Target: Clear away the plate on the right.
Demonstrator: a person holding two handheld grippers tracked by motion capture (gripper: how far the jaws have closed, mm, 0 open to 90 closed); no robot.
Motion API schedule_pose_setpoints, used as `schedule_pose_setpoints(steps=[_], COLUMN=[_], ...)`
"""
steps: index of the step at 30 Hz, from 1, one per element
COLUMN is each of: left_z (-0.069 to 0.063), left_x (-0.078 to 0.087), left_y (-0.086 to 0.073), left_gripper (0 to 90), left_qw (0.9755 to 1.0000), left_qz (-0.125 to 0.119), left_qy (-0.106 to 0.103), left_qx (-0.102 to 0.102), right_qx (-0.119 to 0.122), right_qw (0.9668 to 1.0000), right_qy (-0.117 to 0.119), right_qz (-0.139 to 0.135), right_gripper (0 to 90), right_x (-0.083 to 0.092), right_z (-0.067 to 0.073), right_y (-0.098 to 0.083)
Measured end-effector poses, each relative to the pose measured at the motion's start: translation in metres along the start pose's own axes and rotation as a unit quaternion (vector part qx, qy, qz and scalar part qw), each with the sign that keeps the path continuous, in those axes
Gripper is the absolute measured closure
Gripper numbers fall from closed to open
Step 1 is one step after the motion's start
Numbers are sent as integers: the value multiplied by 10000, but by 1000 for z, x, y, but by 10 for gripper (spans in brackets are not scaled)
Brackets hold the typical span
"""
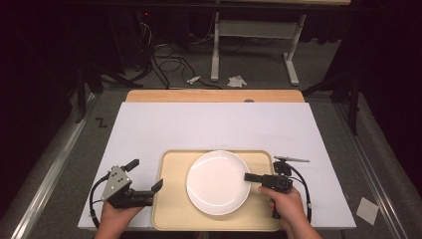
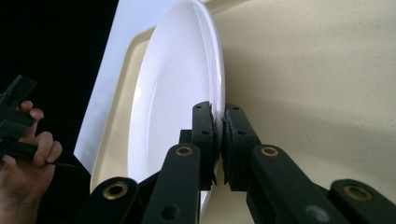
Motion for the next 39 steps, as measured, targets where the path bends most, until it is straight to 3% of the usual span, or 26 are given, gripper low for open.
schedule_pose_setpoints(steps=[9,24,39], left_z=[0,0,0], left_x=[0,0,0], left_y=[0,0,0], left_gripper=[1,2,3], left_qw=[10000,10000,10000], left_qz=[2,1,-10], left_qy=[-5,-5,-7], left_qx=[-1,-8,-17], right_qx=[120,86,134], right_qw=[9997,9996,9988], right_qy=[-150,86,-10], right_qz=[161,255,467], right_gripper=[836,743,681], right_x=[-2,-5,-7], right_z=[-5,-5,-8], right_y=[-3,-5,-10])
Point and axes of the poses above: each handheld gripper's, and its own axes: x roughly backward along the jaws, y roughly out of its top, z roughly to its left, the point moved 9 cm from there along -x, roughly forward along the jaws, and after that the axes turned 10 degrees about z, right-handed, at the moved point
